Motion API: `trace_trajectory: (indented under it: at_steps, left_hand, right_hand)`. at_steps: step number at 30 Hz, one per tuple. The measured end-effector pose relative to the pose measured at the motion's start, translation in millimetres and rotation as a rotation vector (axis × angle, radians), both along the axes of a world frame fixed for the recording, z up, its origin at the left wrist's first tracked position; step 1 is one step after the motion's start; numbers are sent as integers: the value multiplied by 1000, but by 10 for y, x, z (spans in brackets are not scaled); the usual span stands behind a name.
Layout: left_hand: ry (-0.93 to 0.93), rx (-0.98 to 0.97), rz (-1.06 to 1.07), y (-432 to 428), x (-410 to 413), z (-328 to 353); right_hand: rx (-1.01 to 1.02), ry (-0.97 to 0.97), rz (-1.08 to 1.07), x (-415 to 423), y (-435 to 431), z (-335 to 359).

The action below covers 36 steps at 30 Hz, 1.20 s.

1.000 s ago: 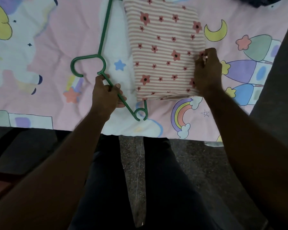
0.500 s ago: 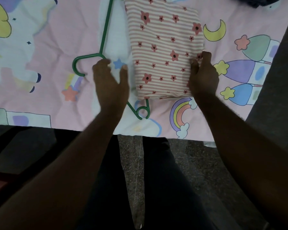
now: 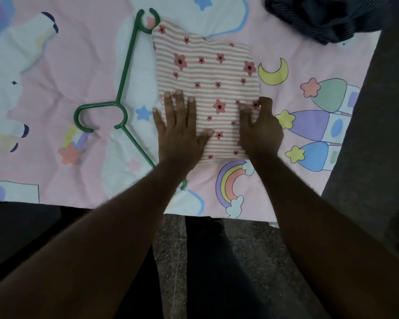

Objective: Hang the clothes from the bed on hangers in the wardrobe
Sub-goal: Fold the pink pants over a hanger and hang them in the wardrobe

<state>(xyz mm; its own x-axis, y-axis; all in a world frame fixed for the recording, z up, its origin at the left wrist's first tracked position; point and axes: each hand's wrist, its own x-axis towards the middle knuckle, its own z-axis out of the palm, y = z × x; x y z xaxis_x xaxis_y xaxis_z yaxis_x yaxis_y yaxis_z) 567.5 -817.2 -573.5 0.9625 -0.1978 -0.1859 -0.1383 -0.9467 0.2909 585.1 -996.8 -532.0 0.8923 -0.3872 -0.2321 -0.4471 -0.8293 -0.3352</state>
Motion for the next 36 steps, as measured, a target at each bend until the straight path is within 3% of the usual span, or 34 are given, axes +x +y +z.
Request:
trace_trajectory:
  at_steps: [6,17,21,26,33,36]
  left_hand:
    - [14,27,11,-5,-5,12]
    - [2,-125,84,-13,121,214]
    - [13,-33,49,-42,105,165]
    - [45,76,0,-84,-26,106]
    - [202,37,-74,56,-518,268]
    - [178,-169,26,52,-411,503]
  right_hand:
    - [209,-53,-111,692,-34,21]
    - [150,-68,-123,743,-185,-58]
    - [45,-339,119,605,-11,66]
    - [-133,-83,503,21,71,-256]
    - [-147,-48,534,-152,-210,-312]
    - [-256,-13,533,-50,-216,-211]
